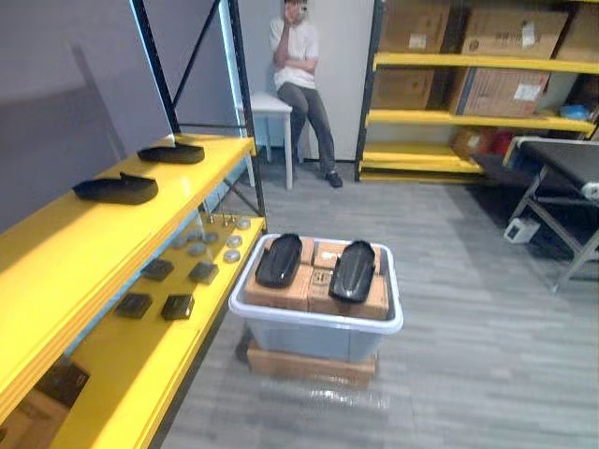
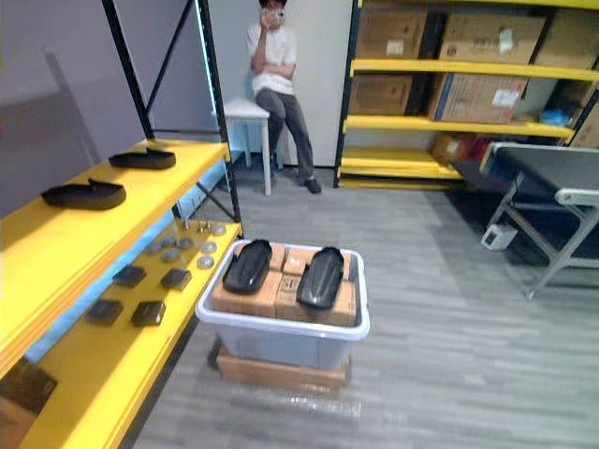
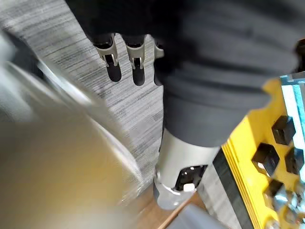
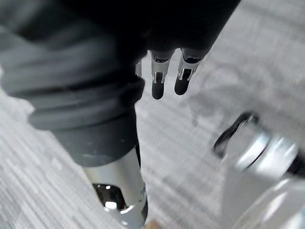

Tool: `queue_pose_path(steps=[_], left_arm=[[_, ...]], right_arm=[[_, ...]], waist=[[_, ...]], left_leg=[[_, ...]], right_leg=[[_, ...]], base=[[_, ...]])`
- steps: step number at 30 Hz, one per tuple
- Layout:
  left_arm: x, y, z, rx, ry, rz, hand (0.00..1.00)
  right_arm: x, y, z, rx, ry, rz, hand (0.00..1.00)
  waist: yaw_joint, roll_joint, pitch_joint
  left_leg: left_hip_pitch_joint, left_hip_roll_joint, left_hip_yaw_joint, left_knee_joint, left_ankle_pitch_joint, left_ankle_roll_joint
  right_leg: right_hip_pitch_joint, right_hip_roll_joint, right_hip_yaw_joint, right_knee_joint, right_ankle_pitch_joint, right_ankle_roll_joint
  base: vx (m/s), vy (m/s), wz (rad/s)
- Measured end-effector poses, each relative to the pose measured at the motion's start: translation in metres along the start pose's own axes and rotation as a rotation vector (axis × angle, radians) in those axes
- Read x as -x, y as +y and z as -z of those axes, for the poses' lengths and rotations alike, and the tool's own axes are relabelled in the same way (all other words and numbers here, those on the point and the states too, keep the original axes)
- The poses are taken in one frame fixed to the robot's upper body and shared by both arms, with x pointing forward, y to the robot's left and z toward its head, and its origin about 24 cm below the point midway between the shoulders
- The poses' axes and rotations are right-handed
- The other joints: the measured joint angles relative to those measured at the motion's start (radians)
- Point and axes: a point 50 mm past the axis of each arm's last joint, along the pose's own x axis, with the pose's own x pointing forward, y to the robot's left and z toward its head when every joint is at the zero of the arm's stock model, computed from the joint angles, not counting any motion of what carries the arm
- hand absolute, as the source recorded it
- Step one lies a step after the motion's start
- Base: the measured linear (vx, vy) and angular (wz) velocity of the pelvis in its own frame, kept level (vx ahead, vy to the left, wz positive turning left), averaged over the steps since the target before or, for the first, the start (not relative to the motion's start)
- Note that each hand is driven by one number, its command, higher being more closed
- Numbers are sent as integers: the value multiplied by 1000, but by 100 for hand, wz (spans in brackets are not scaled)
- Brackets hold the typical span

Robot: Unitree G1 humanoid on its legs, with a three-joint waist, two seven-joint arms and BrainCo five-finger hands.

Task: Walk over and take plastic housings, then place them on the shelf

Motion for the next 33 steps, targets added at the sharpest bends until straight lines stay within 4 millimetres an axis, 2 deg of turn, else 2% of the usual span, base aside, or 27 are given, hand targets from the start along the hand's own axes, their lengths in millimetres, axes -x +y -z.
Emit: queue_pose_path(steps=[1,2,3,4,5,6,7,8,9,10,11,12,13,14,15,16,17,19,20,22,23,27,29,33], left_arm=[[2,9,9,0,32,-23,0],[4,15,17,-17,60,-34,0],[5,18,19,-21,69,-41,0],[5,27,20,-61,82,-52,0],[2,21,11,-95,59,-30,0],[0,18,6,-107,45,-19,0],[-3,10,-4,-116,20,0,0],[-5,3,-13,-154,-3,25,0],[-6,0,-17,-177,-16,37,0],[-7,-3,-27,-240,-45,52,0],[-8,-6,-32,-269,-60,61,0],[-9,-12,-46,-304,-108,74,0],[-9,-17,-53,-305,-141,81,0],[-9,-19,-58,-308,-162,82,0],[-9,-21,-69,-317,-200,78,0],[-9,-20,-77,-328,-229,73,0],[-9,-27,-69,-324,-209,85,0],[-7,-27,-53,-327,-171,93,0],[-6,-29,-46,-323,-154,98,0],[-6,-35,-42,-351,-148,118,0],[-5,-40,-42,-366,-151,131,0],[-4,-53,-44,-399,-169,152,0],[-3,-66,-51,-410,-198,171,0],[2,-101,-75,-438,-300,230,0]], right_arm=[[-2,4,-5,-34,-8,1,0],[-3,4,-12,-58,-27,9,0],[-4,5,-15,-62,-36,7,0],[-3,12,-8,-44,-13,-11,0],[-3,23,-8,22,-13,-50,0],[-3,29,-9,55,-18,-70,0],[-3,44,-16,122,-51,-119,0],[0,63,-30,215,-129,-181,0],[4,74,-38,253,-178,-220,0],[12,92,-53,330,-280,-281,0],[17,98,-60,367,-335,-301,0],[29,114,-78,446,-460,-343,0],[37,123,-87,484,-532,-362,0],[43,129,-91,507,-574,-372,0],[54,136,-98,559,-660,-384,0],[63,137,-102,591,-723,-385,0],[69,139,-113,623,-790,-368,0],[82,145,-128,662,-902,-348,0],[89,150,-133,687,-952,-343,0],[92,155,-136,700,-991,-319,0],[97,162,-138,696,-1023,-317,0],[113,187,-144,674,-1124,-328,0],[126,207,-151,638,-1187,-342,0],[165,251,-181,477,-1335,-347,0]], waist=[[12,-6,8],[22,-10,8],[26,-9,7],[26,-47,-15],[2,-61,-31],[-2,-64,-38],[-1,-66,-36],[-5,-64,-28],[-9,-58,-22],[-30,-54,-13],[-36,-55,-14],[-36,-51,-9],[-38,-48,-7],[-40,-47,-7],[-40,-56,-12],[-39,-81,-15],[-40,-52,0],[-34,-9,-6],[-38,3,1],[-37,8,13],[-35,2,32],[-26,-1,84],[-24,0,137],[-3,14,245]], left_leg=[[-21,-42,30,-193,-22,-9],[-13,-105,40,-461,-6,0],[1,-135,34,-572,92,47],[54,-188,50,-634,96,47],[66,-209,39,-679,97,51],[71,-215,37,-696,95,53],[98,-226,39,-741,93,53],[145,-235,40,-804,93,52],[169,-237,35,-833,94,53],[211,-239,25,-870,99,47],[230,-239,20,-885,100,45],[279,-236,13,-916,104,40],[294,-225,3,-923,104,38],[297,-216,-7,-922,104,38],[298,-213,-22,-923,105,16],[305,-229,-26,-926,94,-7],[328,-190,-45,-943,82,-38],[325,-159,-27,-968,95,-49],[325,-150,-17,-978,109,-51],[316,-145,-15,-965,119,-57],[303,-149,-16,-938,118,-58],[228,-158,-21,-865,116,-59],[188,-159,-25,-825,101,-61],[50,-149,-44,-719,52,-39]], right_leg=[[45,-26,23,-29,0,14],[85,-53,45,-49,-10,33],[100,-58,55,-55,-17,45],[108,-109,65,-46,-15,51],[85,-113,65,-6,27,46],[66,-114,72,22,47,57],[17,-117,100,123,69,74],[-72,-123,121,317,102,161],[-127,-129,126,430,137,245],[-220,-135,146,614,106,299],[-259,-142,137,664,76,288],[-323,-177,93,658,3,240],[-350,-190,65,577,-18,208],[-362,-188,62,503,-22,197],[-361,-182,65,288,11,174],[-359,-195,76,132,147,155],[-347,-164,61,160,147,140],[-346,-127,64,123,144,133],[-345,-114,63,103,147,128],[-330,-109,60,68,157,114],[-311,-114,59,37,166,111],[-309,-125,57,-45,225,119],[-325,-131,53,-58,239,122],[-419,-130,59,-56,272,124]], base=[[560,136,-66],[574,167,-66],[571,181,-54],[553,147,4],[541,135,20],[521,155,37],[489,174,7],[470,161,2],[507,94,14],[395,24,28],[557,-37,39],[402,-83,33],[397,-114,31],[306,-203,41],[369,-295,49],[433,-360,52],[331,-271,25],[254,-204,-13],[208,-165,-19],[145,-78,-5],[106,-18,-2],[29,34,3],[-69,77,11],[-127,92,0]])
